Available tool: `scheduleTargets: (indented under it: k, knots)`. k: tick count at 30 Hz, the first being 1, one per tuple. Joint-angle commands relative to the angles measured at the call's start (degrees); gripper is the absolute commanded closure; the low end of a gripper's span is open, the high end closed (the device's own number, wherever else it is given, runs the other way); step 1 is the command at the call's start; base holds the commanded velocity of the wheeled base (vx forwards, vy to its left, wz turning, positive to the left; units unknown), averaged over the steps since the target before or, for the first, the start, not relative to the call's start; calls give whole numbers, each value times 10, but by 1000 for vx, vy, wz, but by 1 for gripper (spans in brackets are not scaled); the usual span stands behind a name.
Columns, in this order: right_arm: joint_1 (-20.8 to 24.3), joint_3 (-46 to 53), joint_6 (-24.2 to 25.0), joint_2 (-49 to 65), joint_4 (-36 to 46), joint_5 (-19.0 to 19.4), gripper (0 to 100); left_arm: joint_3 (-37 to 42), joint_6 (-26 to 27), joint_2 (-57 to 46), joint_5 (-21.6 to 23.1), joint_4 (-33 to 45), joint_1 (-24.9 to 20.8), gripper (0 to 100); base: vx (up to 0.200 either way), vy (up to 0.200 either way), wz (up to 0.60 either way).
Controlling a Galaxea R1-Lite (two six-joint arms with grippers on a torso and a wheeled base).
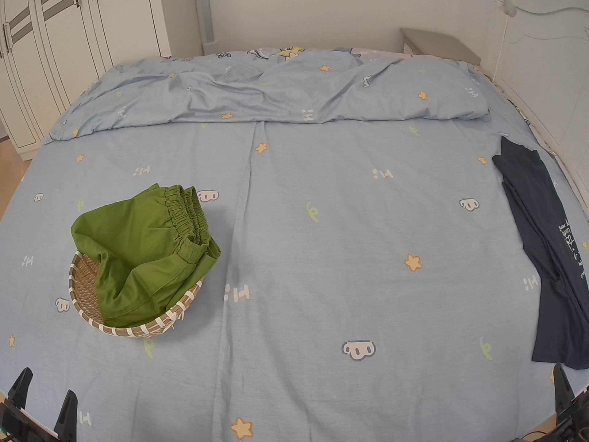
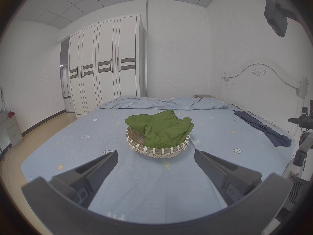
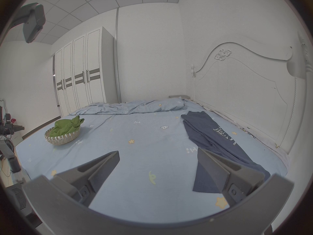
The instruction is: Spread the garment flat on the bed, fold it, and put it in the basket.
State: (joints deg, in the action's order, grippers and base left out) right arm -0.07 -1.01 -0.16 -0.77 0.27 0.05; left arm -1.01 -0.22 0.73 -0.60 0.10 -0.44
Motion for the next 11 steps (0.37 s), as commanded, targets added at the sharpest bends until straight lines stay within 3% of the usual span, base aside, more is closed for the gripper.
scheduleTargets:
  k: [1,11]
  knots:
    - [-1,10,0,3,0,0,0,9,0,-4,0,0,0,0,0,0,0]
    - [0,10,0,3,0,0,0,9,0,-4,0,0,0,0,0,0,0]
